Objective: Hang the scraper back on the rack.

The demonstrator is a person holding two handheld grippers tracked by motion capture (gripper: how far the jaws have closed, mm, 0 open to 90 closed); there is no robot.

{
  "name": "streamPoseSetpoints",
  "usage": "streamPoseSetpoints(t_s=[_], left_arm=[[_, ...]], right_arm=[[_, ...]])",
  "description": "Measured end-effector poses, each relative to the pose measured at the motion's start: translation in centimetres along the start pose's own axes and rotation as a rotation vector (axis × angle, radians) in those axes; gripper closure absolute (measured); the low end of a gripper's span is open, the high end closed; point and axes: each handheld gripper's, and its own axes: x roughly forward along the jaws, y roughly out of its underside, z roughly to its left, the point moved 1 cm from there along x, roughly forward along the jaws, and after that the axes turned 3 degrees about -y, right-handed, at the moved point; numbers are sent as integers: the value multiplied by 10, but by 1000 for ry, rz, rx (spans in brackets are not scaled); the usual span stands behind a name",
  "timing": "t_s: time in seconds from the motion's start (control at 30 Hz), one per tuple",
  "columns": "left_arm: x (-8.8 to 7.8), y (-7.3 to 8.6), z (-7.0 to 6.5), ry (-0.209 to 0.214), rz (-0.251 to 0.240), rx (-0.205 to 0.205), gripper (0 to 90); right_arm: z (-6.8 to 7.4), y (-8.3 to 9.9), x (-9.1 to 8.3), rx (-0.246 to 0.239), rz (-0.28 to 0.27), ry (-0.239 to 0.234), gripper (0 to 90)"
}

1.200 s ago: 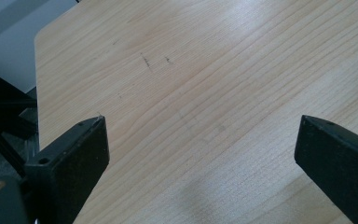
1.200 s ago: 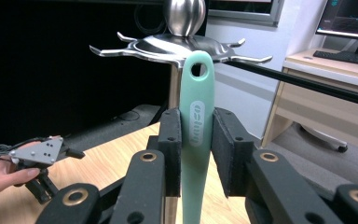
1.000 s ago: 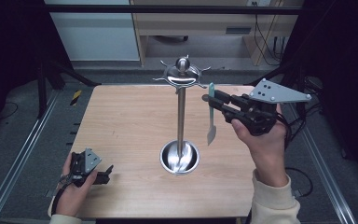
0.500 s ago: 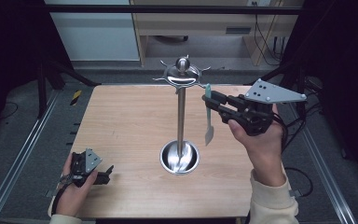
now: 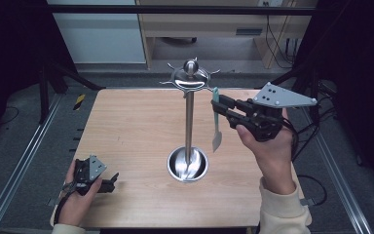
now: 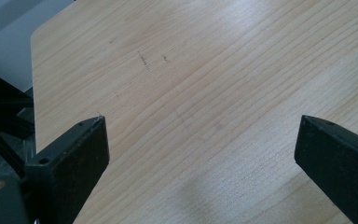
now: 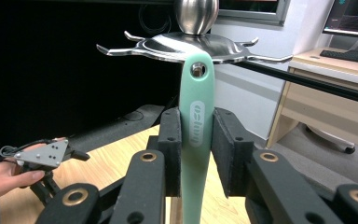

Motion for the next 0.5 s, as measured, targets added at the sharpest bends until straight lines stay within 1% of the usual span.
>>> streamPoseSetpoints(t_s=[0.37, 0.5], left_arm=[[0, 0, 0, 3, 2, 3, 27], [0, 0, 0, 4, 1, 2, 27]], right_arm=[[1, 1, 2, 4, -1, 6, 740], [1, 2, 5, 1, 7, 20, 740]])
